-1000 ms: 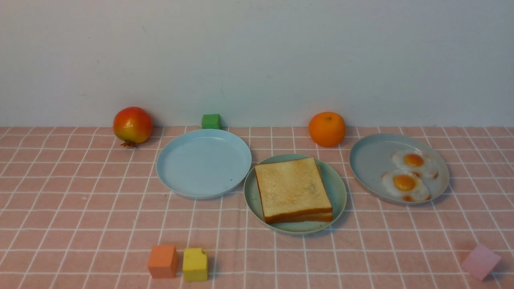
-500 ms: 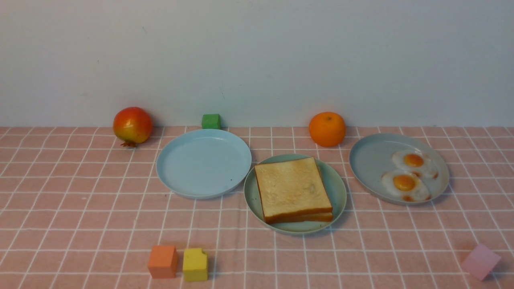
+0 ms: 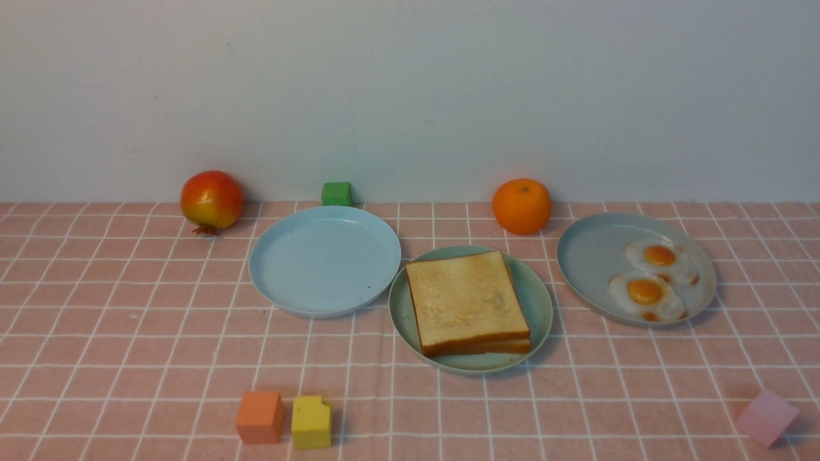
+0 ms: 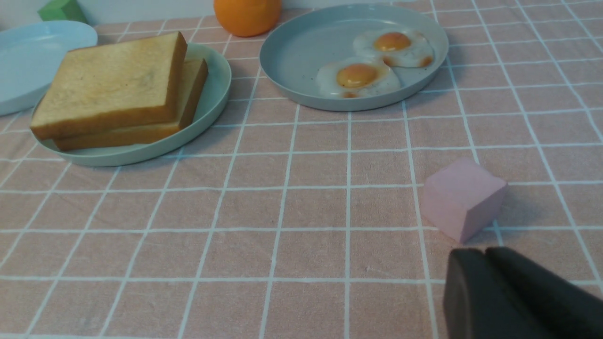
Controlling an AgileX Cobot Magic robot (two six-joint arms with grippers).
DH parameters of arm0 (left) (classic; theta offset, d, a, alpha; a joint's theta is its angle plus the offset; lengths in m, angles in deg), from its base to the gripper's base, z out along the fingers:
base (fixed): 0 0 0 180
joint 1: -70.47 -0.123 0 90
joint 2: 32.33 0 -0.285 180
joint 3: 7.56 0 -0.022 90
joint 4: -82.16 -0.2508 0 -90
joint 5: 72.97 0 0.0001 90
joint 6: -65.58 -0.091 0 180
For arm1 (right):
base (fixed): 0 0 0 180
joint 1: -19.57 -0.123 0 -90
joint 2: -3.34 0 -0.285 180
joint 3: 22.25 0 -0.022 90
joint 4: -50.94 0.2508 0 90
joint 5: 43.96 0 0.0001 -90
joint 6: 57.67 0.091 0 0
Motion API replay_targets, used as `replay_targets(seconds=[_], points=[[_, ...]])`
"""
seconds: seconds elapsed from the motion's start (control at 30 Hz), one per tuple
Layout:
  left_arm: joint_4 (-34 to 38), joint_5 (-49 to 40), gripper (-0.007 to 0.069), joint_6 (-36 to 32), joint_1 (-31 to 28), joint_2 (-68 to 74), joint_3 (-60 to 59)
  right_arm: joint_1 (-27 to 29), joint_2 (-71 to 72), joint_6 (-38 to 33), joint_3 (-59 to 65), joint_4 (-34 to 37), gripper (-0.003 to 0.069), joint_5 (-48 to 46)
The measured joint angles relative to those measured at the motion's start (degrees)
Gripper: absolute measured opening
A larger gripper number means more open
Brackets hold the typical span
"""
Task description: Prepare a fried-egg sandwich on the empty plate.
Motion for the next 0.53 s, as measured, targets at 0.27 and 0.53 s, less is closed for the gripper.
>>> replay_targets(seconds=[0.27, 0.53], points=[[0.00, 0.00, 0.0013, 0.00, 0.00, 0.00, 0.00, 0.00, 0.00, 0.00, 0.00, 0.00, 0.0081, 0.00], [0.00, 0.00, 0.0013, 0.00, 0.00, 0.00, 0.00, 0.00, 0.00, 0.00, 0.00, 0.00, 0.0085, 0.00]])
